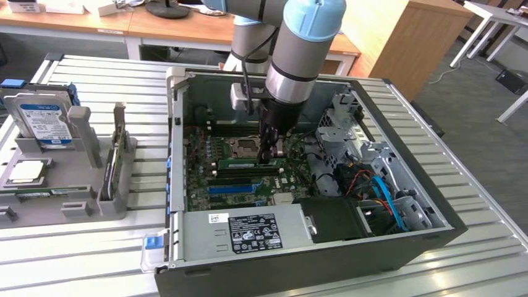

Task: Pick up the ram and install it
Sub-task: 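Insert the ram into the slot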

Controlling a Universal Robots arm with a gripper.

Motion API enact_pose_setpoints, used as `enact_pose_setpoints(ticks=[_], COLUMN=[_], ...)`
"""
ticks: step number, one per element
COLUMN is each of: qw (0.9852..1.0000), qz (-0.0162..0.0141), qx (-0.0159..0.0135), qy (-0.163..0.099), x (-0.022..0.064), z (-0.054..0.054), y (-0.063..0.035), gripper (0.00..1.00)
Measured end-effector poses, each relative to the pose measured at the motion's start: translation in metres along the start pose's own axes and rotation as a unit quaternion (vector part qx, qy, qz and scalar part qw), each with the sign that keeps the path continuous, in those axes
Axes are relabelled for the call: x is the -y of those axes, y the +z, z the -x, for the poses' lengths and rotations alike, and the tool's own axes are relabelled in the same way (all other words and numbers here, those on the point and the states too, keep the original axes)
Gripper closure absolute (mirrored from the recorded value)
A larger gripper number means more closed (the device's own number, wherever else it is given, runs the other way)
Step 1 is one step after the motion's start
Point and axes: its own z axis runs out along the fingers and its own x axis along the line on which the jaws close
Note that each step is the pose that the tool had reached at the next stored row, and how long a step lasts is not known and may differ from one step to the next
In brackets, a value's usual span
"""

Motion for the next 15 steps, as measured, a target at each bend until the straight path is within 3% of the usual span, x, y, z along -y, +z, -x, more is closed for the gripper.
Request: enact_pose_setpoints(ticks=[15], qw=[1.0], qz=[0.0001], qx=[-0.0001], qy=[-0.002], x=[0.0001], z=[-0.0001], y=[0.003], gripper=[0.88])
